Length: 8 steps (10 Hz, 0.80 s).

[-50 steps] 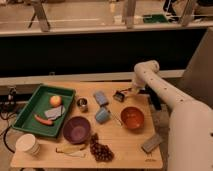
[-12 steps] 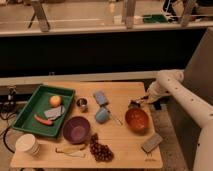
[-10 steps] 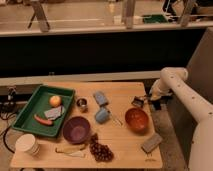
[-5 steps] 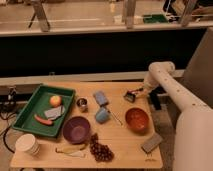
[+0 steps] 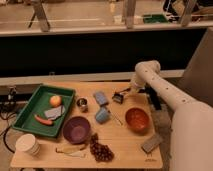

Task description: Wipe table surface with brush

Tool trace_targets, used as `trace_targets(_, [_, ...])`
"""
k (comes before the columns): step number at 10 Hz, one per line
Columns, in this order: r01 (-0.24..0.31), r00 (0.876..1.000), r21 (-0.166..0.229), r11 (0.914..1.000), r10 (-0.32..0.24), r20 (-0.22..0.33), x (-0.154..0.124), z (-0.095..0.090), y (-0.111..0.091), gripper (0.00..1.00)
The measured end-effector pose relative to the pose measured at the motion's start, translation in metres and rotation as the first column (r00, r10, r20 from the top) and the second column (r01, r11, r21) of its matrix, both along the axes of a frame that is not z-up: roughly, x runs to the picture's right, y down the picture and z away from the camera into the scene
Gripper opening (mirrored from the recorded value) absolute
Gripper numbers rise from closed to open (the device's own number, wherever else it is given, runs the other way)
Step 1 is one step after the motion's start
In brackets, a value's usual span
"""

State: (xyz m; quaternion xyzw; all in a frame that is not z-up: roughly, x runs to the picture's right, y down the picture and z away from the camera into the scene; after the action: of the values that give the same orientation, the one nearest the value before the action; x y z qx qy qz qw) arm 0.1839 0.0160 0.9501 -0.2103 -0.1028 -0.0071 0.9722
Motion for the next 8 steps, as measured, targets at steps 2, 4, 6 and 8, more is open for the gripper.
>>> trace_targets(2, [0.063,0.996,0.001,0.998,-0.063,0.058,0.0,-0.014,0.015,0.0])
trace_targets(4, [0.096,0.993,-0.003,0.9954,-0.096,0.069,0.012,-0.023,0.03,0.0])
trace_targets(6, [0.112,0.991,-0.006,0.9937,-0.111,0.074,0.015,-0.024,0.036,0.0])
trace_targets(8, [0.128,0.989,-0.007,0.9918,-0.127,0.079,0.009,-0.023,0.04,0.0])
